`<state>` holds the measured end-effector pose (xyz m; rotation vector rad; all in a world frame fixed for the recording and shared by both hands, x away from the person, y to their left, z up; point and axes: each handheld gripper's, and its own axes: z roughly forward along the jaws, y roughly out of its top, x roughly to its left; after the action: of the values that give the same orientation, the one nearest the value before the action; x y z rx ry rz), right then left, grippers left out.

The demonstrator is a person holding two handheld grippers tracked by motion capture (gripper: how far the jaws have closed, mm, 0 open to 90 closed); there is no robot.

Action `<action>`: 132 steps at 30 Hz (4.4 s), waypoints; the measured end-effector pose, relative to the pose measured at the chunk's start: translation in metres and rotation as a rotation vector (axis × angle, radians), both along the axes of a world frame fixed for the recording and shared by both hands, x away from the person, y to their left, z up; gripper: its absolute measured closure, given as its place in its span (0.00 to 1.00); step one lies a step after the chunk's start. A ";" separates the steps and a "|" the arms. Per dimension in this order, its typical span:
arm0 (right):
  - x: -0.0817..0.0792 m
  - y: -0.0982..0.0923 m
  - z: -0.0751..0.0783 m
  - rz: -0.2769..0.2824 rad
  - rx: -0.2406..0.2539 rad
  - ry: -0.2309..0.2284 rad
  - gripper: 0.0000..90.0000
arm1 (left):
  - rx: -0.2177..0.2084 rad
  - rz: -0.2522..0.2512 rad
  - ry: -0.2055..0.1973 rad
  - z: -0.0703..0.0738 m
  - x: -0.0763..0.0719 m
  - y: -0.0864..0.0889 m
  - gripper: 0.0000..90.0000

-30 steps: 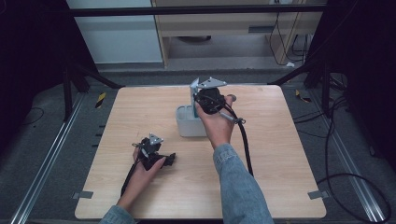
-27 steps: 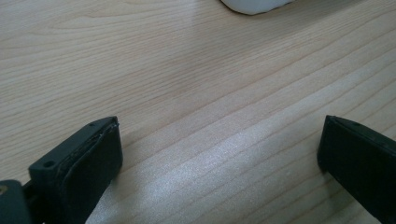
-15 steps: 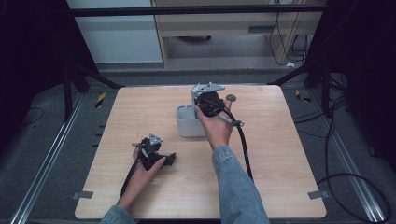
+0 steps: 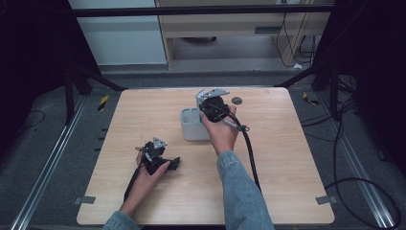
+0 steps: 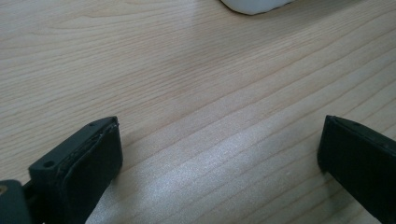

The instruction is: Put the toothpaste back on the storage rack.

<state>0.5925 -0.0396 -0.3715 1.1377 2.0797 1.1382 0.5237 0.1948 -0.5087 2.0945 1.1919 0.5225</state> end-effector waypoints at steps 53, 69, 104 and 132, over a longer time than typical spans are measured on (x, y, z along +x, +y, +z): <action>0.012 -0.013 -0.016 -0.054 0.029 0.099 0.89 | -0.002 0.001 0.001 0.000 0.000 0.000 0.00; 0.011 -0.016 -0.012 -0.064 0.005 0.089 0.90 | 0.001 0.000 0.000 0.000 0.000 0.000 0.00; 0.002 -0.027 -0.006 -0.063 0.007 0.076 0.90 | 0.000 -0.003 0.000 0.000 0.000 0.000 0.00; -0.017 -0.030 0.007 -0.005 -0.019 0.055 0.75 | 0.000 -0.003 0.000 0.000 0.000 0.000 0.00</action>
<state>0.5760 -0.0698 -0.3647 1.1768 2.1236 1.0941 0.5236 0.1947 -0.5087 2.0964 1.1884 0.5214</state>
